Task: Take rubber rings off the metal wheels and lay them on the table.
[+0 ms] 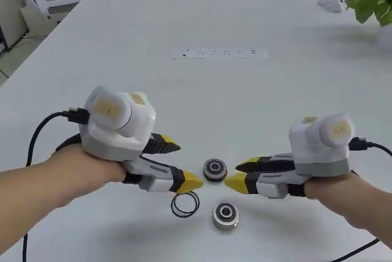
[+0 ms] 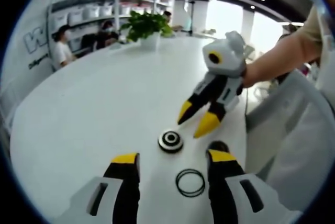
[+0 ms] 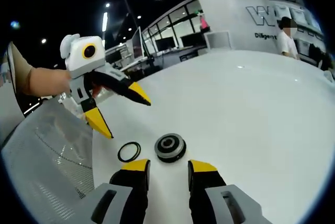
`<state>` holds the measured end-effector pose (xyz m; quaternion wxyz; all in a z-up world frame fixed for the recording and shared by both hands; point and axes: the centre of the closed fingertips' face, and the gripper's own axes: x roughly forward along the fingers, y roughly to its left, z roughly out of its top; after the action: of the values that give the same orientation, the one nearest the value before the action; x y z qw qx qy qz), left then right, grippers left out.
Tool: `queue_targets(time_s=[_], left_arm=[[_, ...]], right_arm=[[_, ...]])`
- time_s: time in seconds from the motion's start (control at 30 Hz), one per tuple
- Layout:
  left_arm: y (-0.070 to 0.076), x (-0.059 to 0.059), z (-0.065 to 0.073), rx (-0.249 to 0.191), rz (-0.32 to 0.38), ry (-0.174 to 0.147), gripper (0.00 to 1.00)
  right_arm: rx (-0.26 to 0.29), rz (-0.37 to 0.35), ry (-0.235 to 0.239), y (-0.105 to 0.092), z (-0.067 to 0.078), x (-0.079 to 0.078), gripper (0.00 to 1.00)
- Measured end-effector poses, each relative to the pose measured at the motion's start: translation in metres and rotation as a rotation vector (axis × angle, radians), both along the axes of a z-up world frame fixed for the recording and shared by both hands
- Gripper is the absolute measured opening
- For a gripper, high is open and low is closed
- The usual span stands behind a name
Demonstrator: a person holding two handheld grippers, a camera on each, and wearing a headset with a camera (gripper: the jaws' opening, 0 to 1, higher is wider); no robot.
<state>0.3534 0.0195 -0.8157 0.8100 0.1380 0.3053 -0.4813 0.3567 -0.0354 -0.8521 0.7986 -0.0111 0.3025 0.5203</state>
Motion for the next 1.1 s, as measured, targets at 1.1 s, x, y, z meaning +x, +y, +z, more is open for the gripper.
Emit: queue_targets(time_s=[1.1], left_arm=[[-0.032,0.015,-0.029,0.019,-0.02,0.038,0.34]], right_arm=[[0.002,0.01,-0.02,0.004,-0.002,-0.001,0.28]])
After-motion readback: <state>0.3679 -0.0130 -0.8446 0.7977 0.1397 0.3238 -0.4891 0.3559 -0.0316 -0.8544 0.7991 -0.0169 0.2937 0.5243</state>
